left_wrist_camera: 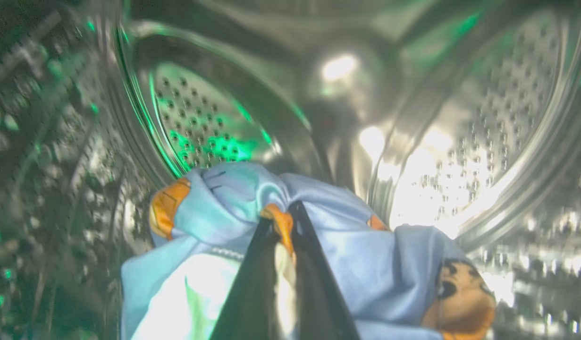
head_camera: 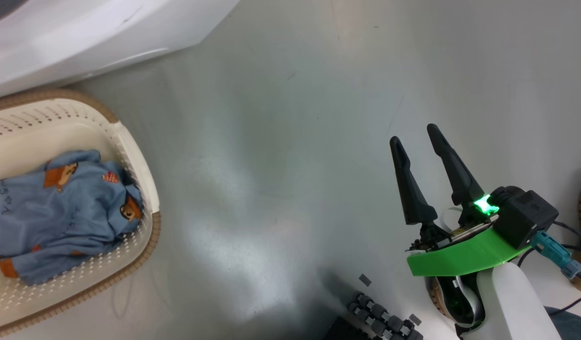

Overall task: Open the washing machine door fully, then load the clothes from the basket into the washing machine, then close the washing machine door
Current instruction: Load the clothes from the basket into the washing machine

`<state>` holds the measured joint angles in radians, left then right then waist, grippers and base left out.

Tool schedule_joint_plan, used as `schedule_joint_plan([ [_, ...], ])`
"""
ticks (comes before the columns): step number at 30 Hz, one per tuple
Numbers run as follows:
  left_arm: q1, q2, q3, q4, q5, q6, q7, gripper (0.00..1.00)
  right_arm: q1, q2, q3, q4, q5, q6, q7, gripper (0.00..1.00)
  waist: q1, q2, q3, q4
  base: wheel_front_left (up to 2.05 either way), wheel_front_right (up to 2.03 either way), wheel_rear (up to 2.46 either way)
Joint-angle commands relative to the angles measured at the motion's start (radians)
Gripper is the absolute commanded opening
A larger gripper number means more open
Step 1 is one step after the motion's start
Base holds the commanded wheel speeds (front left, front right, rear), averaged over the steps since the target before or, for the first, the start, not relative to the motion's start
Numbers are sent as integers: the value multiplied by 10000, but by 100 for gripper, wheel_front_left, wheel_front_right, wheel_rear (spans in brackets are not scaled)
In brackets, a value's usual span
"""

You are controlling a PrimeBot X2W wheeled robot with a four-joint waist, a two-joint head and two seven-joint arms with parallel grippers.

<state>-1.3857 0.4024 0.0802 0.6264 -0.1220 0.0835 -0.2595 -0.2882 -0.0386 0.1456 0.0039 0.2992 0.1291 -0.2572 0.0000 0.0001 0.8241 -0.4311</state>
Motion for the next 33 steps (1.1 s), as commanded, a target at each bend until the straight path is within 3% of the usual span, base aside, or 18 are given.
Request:
schedule_joint_plan([
  [1, 196, 345, -32, 101, 108, -1, -21, 0, 231, -116, 169, -158, -57, 16, -46, 100, 0, -1, -68, 41, 0, 0, 0],
  [5, 62, 363, -202, 791, 245, 39, 34, 4, 242, -116, 178, -124, -73, 16, -46, 100, 0, -1, -155, 78, 0, 0, 0],
  [6, -69, 367, -333, 1204, 346, 80, 42, 42, 256, -116, 167, -107, -89, 16, -46, 100, 0, -1, -208, 111, 0, 0, 0],
  [7, -69, 367, -333, 1204, 346, 80, 42, 42, 256, -116, 167, -107, -89, 16, -46, 100, 0, -1, -208, 111, 0, 0, 0],
  [8, -139, 335, -357, 1458, 357, 149, 120, 84, 263, -116, 155, -93, -102, 16, -46, 100, 0, -1, -244, 136, 0, 0, 0],
  [9, -227, 303, -390, 1712, 352, 166, 255, 100, 269, -116, 150, -84, -115, 16, -46, 100, 0, -1, -271, 154, 0, 0, 0],
  [13, -544, 273, -576, 2645, 498, 401, 824, 100, 274, -116, 149, -65, -132, 16, -46, 100, 0, -1, -406, 210, 0, 0, 0],
  [18, -748, 200, -698, 3278, 550, 626, 665, 100, 276, -116, 128, -37, -134, 16, -46, 100, 0, -1, -569, 280, 0, 0, 0],
  [33, -1008, 92, -688, 3884, 205, 567, -3, 100, 257, -116, -2, -77, -271, 16, -46, 100, 0, -1, -629, 420, 0, 0, 0],
])
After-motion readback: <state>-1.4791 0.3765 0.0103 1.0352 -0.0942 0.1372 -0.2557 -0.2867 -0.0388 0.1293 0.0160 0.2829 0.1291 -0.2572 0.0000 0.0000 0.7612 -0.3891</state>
